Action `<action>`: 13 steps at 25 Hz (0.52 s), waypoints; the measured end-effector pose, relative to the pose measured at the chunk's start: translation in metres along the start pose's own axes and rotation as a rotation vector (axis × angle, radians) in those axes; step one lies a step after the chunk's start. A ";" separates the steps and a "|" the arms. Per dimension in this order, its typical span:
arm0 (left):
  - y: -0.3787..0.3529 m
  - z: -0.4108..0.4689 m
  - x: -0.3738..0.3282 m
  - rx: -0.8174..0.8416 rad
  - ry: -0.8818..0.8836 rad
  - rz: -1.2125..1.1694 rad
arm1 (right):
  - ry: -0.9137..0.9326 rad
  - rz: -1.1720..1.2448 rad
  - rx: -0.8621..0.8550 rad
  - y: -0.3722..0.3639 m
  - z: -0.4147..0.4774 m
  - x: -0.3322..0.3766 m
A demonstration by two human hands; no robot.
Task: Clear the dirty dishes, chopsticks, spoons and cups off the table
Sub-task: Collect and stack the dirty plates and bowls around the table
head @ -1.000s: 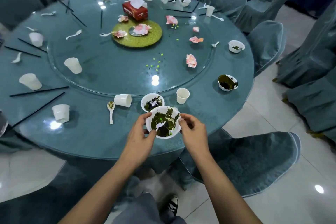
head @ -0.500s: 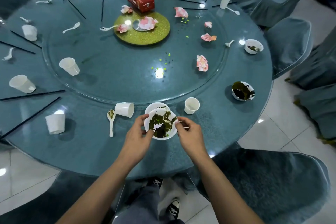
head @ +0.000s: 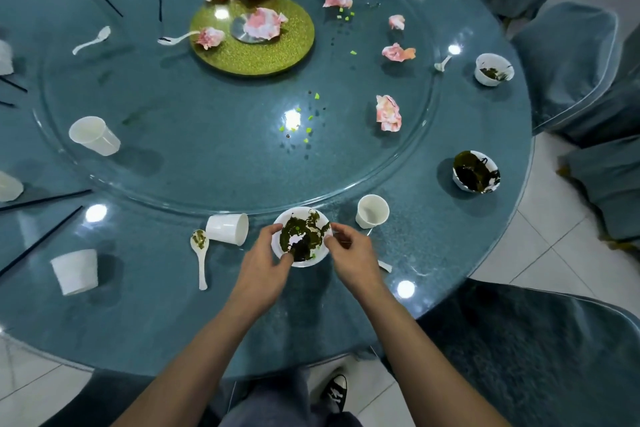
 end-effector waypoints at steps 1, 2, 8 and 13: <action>-0.001 0.005 0.003 0.012 0.010 0.013 | -0.010 -0.003 0.003 -0.003 0.004 -0.001; -0.002 0.010 0.006 0.025 0.025 0.022 | -0.016 -0.012 0.009 -0.006 0.007 -0.002; -0.005 0.022 0.018 0.098 0.065 0.007 | -0.059 -0.087 0.009 -0.013 0.017 -0.006; -0.005 0.035 0.029 0.088 0.065 -0.039 | -0.127 -0.118 0.014 -0.017 0.026 -0.007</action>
Point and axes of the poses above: each hand's wrist, its own z-axis towards the middle knuckle, its own y-axis out of the back of the hand, x = y × z, the point moved 2 cm from there along z, towards the middle knuckle, and after that the axes turned 10 degrees about -y, right-handed, at the moved point
